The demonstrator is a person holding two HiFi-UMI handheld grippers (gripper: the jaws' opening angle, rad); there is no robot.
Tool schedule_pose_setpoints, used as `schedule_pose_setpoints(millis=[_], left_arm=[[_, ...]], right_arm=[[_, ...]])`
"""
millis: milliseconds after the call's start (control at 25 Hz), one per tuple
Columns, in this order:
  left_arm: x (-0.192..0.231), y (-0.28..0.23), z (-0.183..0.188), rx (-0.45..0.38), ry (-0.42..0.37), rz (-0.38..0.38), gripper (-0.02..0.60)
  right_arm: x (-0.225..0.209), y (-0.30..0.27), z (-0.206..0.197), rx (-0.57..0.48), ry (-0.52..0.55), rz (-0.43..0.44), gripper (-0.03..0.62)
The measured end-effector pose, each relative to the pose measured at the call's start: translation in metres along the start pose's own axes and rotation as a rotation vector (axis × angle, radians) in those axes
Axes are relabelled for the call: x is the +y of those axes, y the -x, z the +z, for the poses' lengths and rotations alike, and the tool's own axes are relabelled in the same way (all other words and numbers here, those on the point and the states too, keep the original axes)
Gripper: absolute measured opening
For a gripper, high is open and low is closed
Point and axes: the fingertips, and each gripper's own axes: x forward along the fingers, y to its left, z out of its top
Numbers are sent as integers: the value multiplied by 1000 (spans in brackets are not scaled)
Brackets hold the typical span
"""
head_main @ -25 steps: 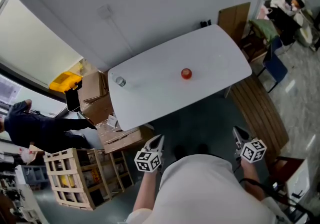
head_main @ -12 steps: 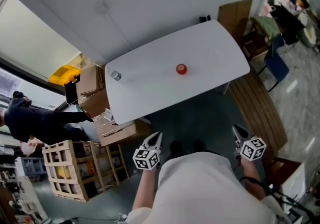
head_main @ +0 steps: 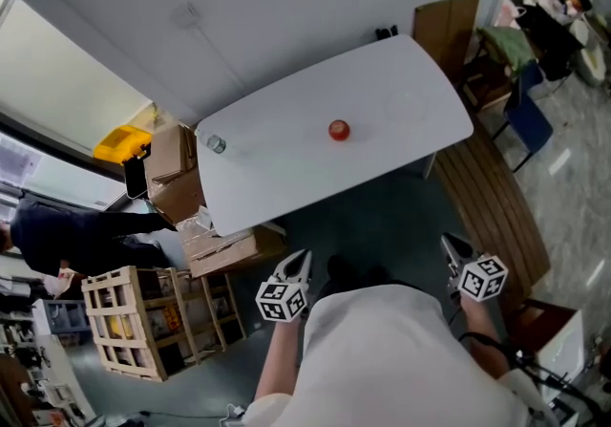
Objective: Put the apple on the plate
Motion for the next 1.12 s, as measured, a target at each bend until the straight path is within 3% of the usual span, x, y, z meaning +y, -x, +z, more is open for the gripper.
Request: schedule_pose_setpoints(millis=[360, 1120], left_arm=[[4, -20, 21, -12, -11, -24, 2], [43, -117, 104, 8, -47, -194, 2]], right_arm=[[-2, -13, 6, 8, -8, 2, 38], [-13, -83, 60, -23, -55, -82, 38]])
